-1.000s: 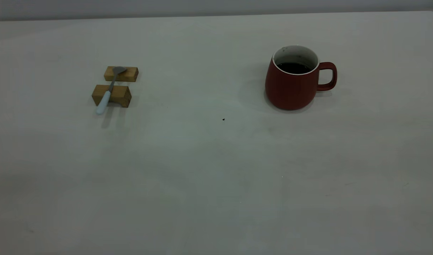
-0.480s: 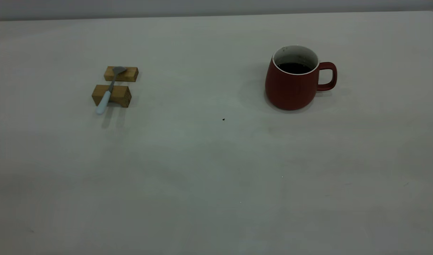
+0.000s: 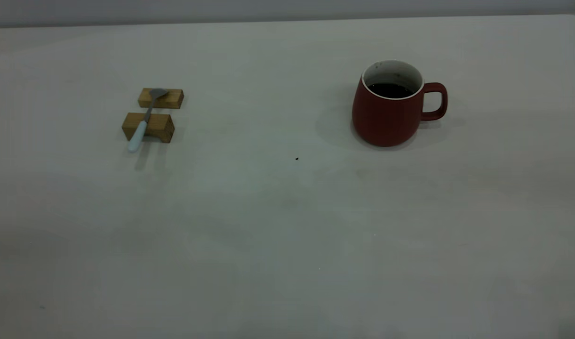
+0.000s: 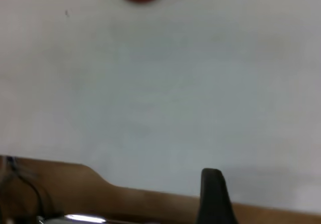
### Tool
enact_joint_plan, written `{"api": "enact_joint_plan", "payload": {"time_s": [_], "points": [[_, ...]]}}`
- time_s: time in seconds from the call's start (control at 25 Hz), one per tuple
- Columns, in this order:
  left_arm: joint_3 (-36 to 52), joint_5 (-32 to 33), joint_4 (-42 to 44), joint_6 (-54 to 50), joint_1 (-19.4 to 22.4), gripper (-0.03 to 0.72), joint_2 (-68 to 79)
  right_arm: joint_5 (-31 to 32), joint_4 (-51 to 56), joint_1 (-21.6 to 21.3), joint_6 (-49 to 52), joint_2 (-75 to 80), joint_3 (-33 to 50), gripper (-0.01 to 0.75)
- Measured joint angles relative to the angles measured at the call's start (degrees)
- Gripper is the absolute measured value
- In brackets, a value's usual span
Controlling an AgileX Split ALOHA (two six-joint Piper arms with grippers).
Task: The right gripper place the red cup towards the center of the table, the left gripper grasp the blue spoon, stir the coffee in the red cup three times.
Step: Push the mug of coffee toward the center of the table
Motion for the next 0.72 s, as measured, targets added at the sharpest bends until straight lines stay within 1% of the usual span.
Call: {"api": "enact_joint_plan", "payload": {"time_s": [0.16,0.2,0.28,0.4,0.52,0.72], "points": [[0.0,0.0,0.0,0.0,0.0,0.237,0.0,-13.6,3.4,0.0,-11.3,16.7,-2.4,0.572],[0.0,0.0,0.0,0.0,0.0,0.237,0.0,-16.3,4.2,0.0,-13.5,21.5,-3.8,0.572],[0.0,0.0,0.0,0.0,0.0,0.237,0.0,-19.4,6.3,0.0,-18.7,30.4,-7.5,0.572],[0.0,0.0,0.0,0.0,0.0,0.237,0.0,-20.8,9.8,0.0,-26.5,43.8,-15.9,0.572],[0.0,0.0,0.0,0.1,0.0,0.237,0.0,-20.8,13.2,0.4,-35.2,56.3,-25.4,0.572],[0.0,0.0,0.0,0.1,0.0,0.237,0.0,-15.3,13.9,0.8,-47.5,74.8,-39.9,0.572]]}}
